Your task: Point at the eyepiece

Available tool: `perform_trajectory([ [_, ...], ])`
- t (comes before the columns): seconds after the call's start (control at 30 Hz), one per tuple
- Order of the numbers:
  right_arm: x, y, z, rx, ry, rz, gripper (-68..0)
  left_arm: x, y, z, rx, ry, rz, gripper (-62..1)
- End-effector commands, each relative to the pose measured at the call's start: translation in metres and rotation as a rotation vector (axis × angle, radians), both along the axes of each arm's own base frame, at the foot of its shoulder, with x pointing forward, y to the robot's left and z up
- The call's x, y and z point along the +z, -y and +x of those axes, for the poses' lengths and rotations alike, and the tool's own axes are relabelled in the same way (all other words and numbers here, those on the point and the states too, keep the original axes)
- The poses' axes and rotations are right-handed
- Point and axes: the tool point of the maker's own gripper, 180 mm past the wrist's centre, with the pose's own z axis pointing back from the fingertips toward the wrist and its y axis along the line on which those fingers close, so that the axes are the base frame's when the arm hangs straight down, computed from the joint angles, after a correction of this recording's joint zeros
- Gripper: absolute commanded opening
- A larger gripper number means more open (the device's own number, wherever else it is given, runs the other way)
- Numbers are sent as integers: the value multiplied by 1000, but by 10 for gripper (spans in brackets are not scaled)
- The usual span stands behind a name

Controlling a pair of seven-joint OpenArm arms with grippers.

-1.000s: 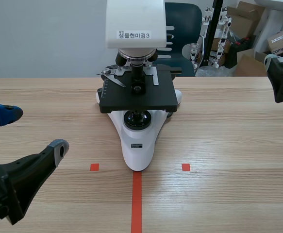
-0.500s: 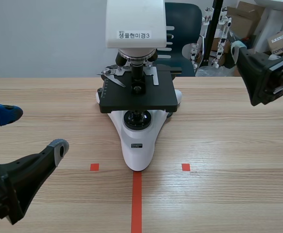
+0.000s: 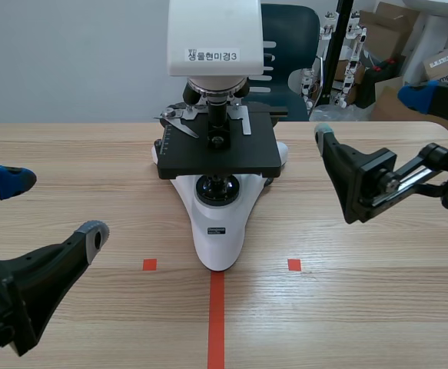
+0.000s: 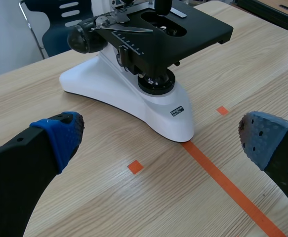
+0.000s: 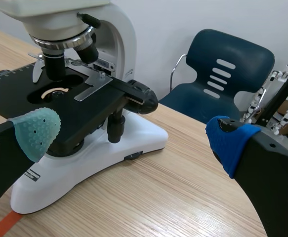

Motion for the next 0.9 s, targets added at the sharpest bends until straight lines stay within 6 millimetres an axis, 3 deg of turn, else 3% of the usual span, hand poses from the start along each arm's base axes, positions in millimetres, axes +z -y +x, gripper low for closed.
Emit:
perform_trajectory([
  [0.0, 21, -10, -5, 33, 51, 17, 4, 8, 4, 1, -4, 21, -22, 14],
  [0.2, 29, -17, -11, 48, 55, 18, 4, 8, 4, 1, -4, 21, -22, 14],
  [0.87, 14, 10, -6, -104, 11, -34, 4, 8, 4, 1, -4, 22, -22, 14],
])
